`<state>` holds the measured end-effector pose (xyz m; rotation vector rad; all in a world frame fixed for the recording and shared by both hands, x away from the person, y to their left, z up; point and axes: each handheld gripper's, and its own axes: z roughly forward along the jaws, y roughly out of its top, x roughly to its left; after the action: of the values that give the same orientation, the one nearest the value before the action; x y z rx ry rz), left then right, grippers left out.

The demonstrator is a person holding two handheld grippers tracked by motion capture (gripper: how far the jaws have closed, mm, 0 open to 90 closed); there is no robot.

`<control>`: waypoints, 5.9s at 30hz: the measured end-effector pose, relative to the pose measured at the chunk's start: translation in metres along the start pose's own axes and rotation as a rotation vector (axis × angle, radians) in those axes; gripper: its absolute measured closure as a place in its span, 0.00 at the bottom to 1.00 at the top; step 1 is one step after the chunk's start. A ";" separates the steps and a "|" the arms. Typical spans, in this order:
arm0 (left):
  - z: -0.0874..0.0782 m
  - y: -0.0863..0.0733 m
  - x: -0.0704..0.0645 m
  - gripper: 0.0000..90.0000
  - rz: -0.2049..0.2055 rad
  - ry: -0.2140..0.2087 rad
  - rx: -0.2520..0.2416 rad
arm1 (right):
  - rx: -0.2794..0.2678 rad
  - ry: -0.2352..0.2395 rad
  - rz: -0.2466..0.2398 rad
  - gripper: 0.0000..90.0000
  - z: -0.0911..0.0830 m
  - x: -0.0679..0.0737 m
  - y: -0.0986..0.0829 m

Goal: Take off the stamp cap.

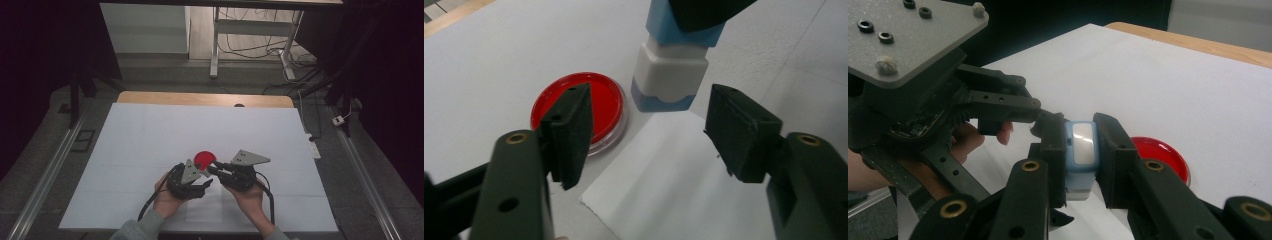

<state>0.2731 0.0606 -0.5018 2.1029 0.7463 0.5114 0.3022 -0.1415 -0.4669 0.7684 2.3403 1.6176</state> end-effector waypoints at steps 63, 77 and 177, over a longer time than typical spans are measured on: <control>0.005 -0.004 -0.004 0.72 0.088 0.030 0.018 | -0.012 -0.011 0.033 0.84 0.004 0.002 -0.005; 0.004 -0.005 -0.005 0.72 0.105 0.037 0.022 | -0.003 -0.021 0.015 0.84 0.004 0.004 -0.005; -0.105 -0.086 0.064 0.73 -0.106 0.072 -0.020 | -0.055 -0.084 0.045 0.84 -0.017 -0.019 -0.002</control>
<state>0.2309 0.2045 -0.5049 2.0234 0.8852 0.5372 0.3101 -0.1653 -0.4647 0.8656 2.2262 1.6272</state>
